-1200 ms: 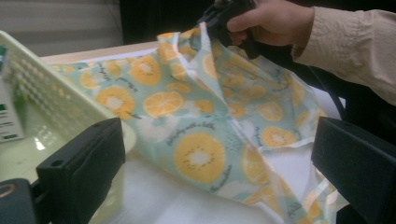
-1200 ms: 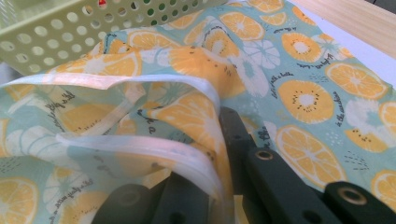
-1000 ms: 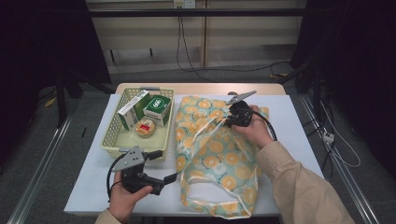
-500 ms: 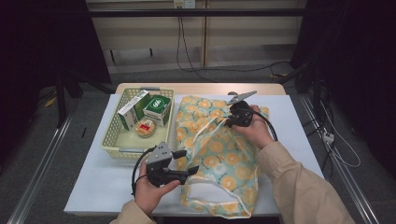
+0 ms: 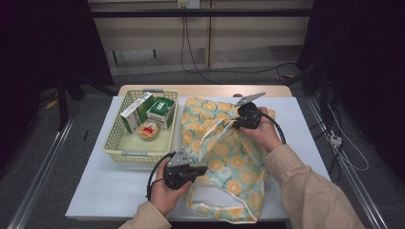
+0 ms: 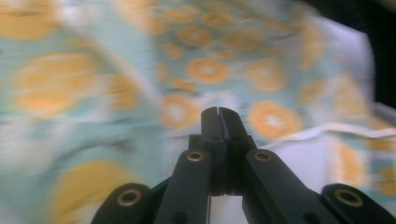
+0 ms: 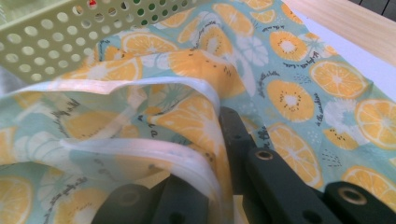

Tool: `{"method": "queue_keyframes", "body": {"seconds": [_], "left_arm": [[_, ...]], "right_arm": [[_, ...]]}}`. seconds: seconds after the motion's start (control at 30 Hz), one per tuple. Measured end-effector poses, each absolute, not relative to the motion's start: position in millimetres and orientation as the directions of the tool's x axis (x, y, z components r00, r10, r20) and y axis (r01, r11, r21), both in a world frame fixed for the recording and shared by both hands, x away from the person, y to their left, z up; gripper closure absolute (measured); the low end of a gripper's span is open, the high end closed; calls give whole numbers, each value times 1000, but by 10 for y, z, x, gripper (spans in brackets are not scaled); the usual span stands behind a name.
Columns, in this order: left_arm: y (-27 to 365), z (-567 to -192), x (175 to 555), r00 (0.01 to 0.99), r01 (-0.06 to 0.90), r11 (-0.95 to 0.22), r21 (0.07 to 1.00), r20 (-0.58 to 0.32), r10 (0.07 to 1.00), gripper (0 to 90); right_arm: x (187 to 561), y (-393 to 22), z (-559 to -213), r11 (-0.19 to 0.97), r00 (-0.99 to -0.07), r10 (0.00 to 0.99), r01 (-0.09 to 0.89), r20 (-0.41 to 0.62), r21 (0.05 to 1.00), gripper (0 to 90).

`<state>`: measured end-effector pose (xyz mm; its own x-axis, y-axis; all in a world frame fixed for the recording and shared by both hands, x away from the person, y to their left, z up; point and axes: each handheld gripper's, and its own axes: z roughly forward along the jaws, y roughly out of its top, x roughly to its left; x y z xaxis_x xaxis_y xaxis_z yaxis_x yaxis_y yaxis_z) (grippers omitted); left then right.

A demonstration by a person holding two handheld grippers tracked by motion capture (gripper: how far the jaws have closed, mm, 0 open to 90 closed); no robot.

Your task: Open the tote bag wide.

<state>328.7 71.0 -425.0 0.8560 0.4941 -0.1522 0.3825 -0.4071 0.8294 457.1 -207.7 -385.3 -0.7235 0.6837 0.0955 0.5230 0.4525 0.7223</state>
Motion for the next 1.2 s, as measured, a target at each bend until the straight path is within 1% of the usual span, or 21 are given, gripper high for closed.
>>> {"method": "queue_keyframes", "body": {"seconds": [0.07,0.3,0.33,0.53,0.6,0.63,0.8,0.9,0.97,1.0,1.07,1.13,1.2], "left_arm": [[753,-4221,3349,841,376,-418,827,-115,528,900],[828,-4156,3556,799,390,-376,841,-105,593,900],[838,-4146,3580,788,402,-363,841,-117,604,900],[863,-4075,3729,762,407,-348,845,-105,638,900],[862,-4076,3771,758,419,-329,846,-126,640,900],[867,-4068,3791,758,411,-338,847,-112,643,900],[890,-4034,3851,752,416,-316,852,-128,647,900],[901,-4010,3852,753,428,-291,856,-160,638,900],[919,-3996,3854,769,425,-282,860,-178,614,900],[915,-3990,3849,769,428,-275,861,-187,611,879],[914,-3967,3847,759,429,-269,862,-181,626,652],[916,-3950,3856,769,432,-267,861,-197,607,634],[917,-3926,3862,764,435,-273,858,-192,616,544]], "right_arm": [[4546,-2130,-3814,442,-719,688,523,99,729,890],[4453,-2293,-3694,441,-711,699,519,82,732,889],[4446,-2312,-3682,439,-709,700,520,84,732,889],[4411,-2416,-3635,428,-699,709,532,93,731,889],[4410,-2419,-3634,431,-695,713,535,89,727,889],[4416,-2418,-3636,429,-693,716,535,87,727,889],[4515,-2368,-3720,419,-680,726,554,101,719,888],[4592,-2319,-3777,406,-660,742,581,117,705,889],[4636,-2270,-3812,406,-660,741,586,122,702,889],[4652,-2243,-3826,410,-661,740,589,123,696,888],[4675,-2190,-3846,418,-668,734,588,125,692,889],[4690,-2143,-3854,423,-672,729,589,127,689,889],[4699,-2096,-3856,430,-674,729,590,123,683,889]]}}
